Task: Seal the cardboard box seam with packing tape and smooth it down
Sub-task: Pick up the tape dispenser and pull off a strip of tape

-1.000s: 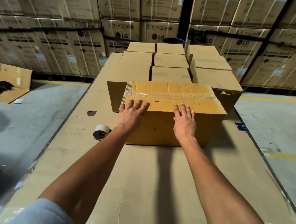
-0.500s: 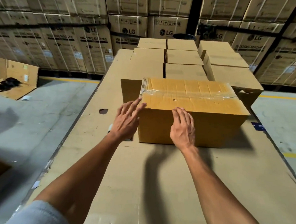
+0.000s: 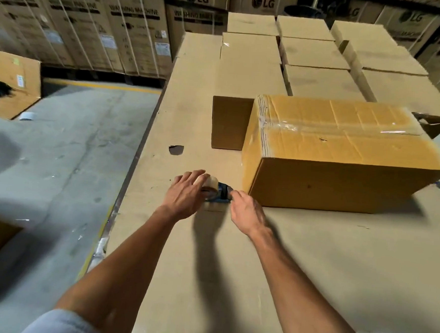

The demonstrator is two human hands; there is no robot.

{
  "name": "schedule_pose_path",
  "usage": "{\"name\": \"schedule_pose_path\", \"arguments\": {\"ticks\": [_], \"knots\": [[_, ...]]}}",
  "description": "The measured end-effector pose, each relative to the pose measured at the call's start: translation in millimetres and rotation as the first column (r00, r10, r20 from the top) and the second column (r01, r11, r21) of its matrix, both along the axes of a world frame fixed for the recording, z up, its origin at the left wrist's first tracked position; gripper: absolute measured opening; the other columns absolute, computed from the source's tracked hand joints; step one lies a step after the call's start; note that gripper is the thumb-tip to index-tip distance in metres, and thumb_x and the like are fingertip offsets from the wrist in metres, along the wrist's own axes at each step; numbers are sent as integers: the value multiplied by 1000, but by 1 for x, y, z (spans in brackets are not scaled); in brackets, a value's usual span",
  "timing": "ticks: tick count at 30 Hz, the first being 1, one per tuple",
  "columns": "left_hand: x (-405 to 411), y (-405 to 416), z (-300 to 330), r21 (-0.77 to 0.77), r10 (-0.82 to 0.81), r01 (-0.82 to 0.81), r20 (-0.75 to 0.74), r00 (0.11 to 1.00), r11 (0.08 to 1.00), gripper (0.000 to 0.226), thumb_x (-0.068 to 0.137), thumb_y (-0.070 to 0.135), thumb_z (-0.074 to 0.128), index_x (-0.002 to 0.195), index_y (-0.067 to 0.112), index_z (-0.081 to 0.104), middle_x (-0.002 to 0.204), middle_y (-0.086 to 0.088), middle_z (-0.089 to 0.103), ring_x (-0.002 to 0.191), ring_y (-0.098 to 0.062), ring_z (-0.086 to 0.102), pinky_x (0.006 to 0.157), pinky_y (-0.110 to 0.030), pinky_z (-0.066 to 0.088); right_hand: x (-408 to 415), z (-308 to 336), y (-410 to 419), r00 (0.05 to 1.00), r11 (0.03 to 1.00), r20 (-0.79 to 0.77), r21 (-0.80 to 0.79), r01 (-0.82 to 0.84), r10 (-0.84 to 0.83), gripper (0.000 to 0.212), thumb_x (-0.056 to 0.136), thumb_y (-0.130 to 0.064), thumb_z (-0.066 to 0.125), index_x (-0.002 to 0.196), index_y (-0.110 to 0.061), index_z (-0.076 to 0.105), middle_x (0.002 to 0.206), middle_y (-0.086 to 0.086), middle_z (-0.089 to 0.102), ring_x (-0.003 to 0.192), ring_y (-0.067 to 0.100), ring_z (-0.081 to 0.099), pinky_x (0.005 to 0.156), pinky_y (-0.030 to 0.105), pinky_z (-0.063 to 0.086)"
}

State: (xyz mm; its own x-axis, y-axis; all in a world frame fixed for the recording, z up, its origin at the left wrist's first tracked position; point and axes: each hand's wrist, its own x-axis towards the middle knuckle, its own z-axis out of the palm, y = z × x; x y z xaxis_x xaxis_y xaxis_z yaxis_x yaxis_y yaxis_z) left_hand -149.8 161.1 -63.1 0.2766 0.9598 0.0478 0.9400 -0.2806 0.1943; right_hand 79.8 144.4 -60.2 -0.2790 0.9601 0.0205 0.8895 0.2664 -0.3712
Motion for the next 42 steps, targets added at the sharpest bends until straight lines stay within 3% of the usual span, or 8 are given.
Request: {"name": "schedule_pose_path", "arguments": {"ticks": [4, 9, 17, 25, 29, 33, 38, 42], "knots": [[-10, 10, -24, -39, -25, 28, 69, 997, 999, 70, 106, 61, 41, 163, 19, 40, 168, -6, 44, 148, -33, 48, 116, -50, 45, -23, -25, 16, 958, 942, -43, -196, 272, -285, 32, 108, -26, 46, 126, -5, 61, 122, 16, 65, 105, 33, 65, 83, 37, 50], [-17, 22, -46, -75, -37, 48, 140, 989, 996, 73, 110, 65, 40, 168, 23, 29, 171, -5, 40, 148, -31, 46, 119, -49, 44, -50, -41, 39, 860, 850, -105, -250, 464, -500, 31, 109, -26, 48, 120, -3, 65, 119, 20, 66, 104, 37, 65, 81, 39, 50], [-35, 29, -66, -65, -27, 51, 333, 942, 997, 54, 116, 48, 41, 164, 24, 34, 160, -6, 46, 134, -31, 55, 114, -49, 50, -74, -51, 60, 649, 653, -173, -409, 637, -741, 22, 101, -26, 66, 111, -10, 77, 121, 14, 73, 114, 32, 65, 84, 30, 47], [-72, 14, -58, -59, 10, 13, 378, 926, 998, 52, 113, 47, 44, 161, 28, 37, 157, -3, 48, 135, -27, 55, 115, -47, 50, -89, -54, 52, 588, 601, -225, -546, 584, -777, 24, 91, -37, 79, 101, -16, 80, 106, 4, 80, 102, 28, 71, 79, 27, 47], [-84, 6, -53, -83, 26, 5, 365, 931, 997, 54, 113, 49, 45, 163, 29, 35, 158, -6, 47, 136, -27, 56, 115, -46, 50, -93, -59, 50, 509, 595, -343, -629, 500, -790, 23, 89, -31, 81, 95, -10, 78, 96, 10, 79, 86, 27, 70, 78, 32, 54], [-83, 4, -51, -81, 29, -2, 333, 942, 997, 56, 113, 53, 43, 163, 28, 34, 158, -5, 47, 135, -26, 56, 114, -44, 50, -92, -57, 48, 480, 611, -398, -643, 462, -782, 21, 91, -26, 80, 96, -6, 77, 90, 9, 76, 80, 24, 65, 70, 25, 46], [-71, 10, -48, -23, 39, -34, 294, 955, 999, 65, 109, 68, 40, 160, 27, 40, 160, -1, 48, 138, -25, 54, 111, -46, 52, -87, -47, 46, 550, 610, -319, -613, 502, -772, 18, 93, -31, 76, 97, -14, 78, 87, 3, 73, 83, 25, 66, 62, 25, 41], [-51, 18, -49, -89, 92, -70, 277, 956, 994, 62, 105, 74, 44, 156, 40, 43, 163, 0, 44, 140, -29, 55, 101, -48, 58, -89, -43, 49, 602, 603, -226, -579, 549, -766, 19, 91, -39, 75, 98, -21, 79, 101, 4, 79, 89, 27, 68, 74, 28, 51]]}}
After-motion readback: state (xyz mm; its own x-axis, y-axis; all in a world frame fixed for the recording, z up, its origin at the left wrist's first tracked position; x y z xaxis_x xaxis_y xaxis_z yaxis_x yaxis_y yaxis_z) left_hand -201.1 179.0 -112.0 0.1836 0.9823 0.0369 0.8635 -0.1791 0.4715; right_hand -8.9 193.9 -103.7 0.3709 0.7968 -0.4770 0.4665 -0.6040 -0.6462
